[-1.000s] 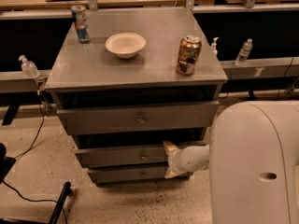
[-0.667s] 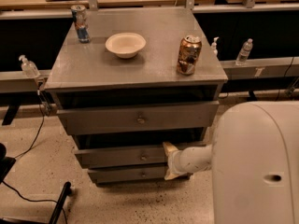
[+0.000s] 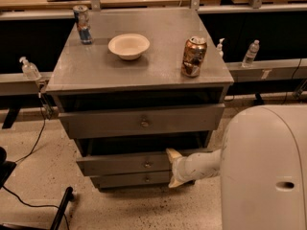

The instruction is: Open middle drawer

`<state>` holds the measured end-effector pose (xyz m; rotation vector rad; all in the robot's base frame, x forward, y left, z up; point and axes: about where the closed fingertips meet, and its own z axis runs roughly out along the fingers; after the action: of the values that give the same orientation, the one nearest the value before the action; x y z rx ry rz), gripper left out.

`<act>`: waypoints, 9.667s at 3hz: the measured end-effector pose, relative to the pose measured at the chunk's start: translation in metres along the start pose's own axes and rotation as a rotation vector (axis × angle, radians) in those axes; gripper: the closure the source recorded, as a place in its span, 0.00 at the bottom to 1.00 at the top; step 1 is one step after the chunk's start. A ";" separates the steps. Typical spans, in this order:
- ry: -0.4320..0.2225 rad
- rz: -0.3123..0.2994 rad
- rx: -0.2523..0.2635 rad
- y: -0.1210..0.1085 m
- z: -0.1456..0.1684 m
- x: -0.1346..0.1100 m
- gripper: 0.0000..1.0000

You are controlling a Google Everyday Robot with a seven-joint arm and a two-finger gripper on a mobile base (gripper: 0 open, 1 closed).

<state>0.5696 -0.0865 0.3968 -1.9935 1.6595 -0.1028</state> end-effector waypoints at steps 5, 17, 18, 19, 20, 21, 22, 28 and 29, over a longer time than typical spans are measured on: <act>-0.056 -0.042 0.095 -0.050 -0.061 -0.038 0.02; -0.240 0.153 -0.020 -0.025 -0.039 -0.021 0.28; -0.394 0.234 -0.110 -0.028 -0.006 -0.012 0.24; -0.436 0.223 -0.166 -0.034 -0.013 -0.017 0.00; -0.415 0.182 -0.183 -0.036 -0.026 -0.028 0.02; -0.380 0.165 -0.215 -0.028 -0.030 -0.032 0.19; -0.358 0.168 -0.241 -0.021 -0.030 -0.031 0.43; -0.434 0.216 -0.335 0.067 -0.061 -0.052 0.53; -0.438 0.217 -0.331 0.069 -0.064 -0.053 0.50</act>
Offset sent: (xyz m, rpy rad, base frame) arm -0.0586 -0.0028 0.1081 0.0891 -0.1483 0.0109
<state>0.4703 -0.0659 0.4350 -1.8658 1.6575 0.6786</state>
